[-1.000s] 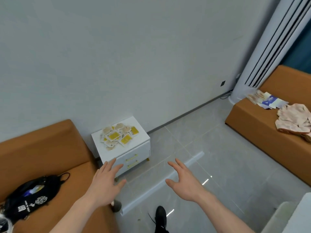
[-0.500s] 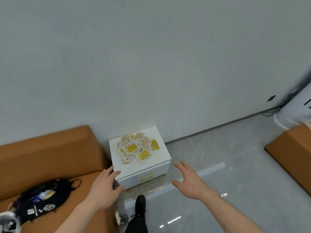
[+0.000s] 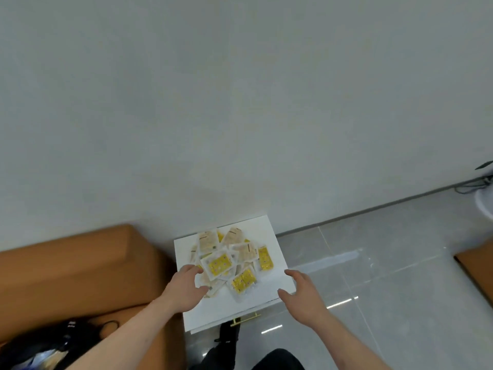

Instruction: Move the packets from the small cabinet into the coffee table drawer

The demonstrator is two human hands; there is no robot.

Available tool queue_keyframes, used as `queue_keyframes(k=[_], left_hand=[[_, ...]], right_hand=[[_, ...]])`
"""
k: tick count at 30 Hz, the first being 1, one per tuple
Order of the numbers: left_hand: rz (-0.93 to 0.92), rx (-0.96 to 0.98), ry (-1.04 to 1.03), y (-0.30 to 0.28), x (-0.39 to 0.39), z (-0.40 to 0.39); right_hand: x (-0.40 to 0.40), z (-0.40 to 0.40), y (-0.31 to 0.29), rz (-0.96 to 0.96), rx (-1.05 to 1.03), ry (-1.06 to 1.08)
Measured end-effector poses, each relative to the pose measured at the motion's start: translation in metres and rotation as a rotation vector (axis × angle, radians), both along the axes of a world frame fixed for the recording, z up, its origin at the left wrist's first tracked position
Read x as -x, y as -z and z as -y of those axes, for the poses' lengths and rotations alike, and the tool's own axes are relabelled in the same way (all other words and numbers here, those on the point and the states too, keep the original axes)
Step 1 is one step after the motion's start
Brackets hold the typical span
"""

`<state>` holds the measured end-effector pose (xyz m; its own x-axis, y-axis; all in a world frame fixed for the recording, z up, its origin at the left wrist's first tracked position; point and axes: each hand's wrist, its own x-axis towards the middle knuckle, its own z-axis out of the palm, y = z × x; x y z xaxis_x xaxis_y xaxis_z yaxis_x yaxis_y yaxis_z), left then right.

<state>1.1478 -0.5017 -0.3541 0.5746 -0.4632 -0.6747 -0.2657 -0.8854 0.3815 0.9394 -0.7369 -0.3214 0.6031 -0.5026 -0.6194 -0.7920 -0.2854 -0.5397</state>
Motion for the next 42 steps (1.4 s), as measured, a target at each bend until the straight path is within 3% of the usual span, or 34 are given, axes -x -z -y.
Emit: queue_keyframes(k=[4,11,21,24,27,35,38,42], left_hand=[[-0.111,-0.058,-0.206,0.059,-0.05,0.032],[-0.097,-0.103,-0.403,0.182,-0.117,0.081],[0.093,-0.33,-0.627,0.295,-0.147,0.104],[0.071,-0.238,-0.697,0.301,-0.152,0.101],[0.17,-0.16,-0.645,0.29,-0.148,0.095],[0.083,0.429,-0.906,0.231,-0.138,0.068],[0.024,0.476,-0.716,0.21,-0.124,0.063],[0.003,0.231,-0.356,0.231,-0.103,0.065]], right_hand=[[-0.049,0.015,0.055,-0.055,-0.025,0.035],[-0.119,0.047,0.181,-0.108,-0.016,0.098],[-0.171,0.049,0.297,-0.101,0.047,0.148],[-0.175,0.046,0.308,-0.074,0.057,0.181],[-0.18,0.048,0.31,-0.033,-0.008,0.255],[-0.152,0.082,0.266,0.138,-0.138,0.576],[-0.135,0.102,0.258,0.065,-0.106,0.529],[-0.13,0.106,0.282,-0.147,-0.061,0.341]])
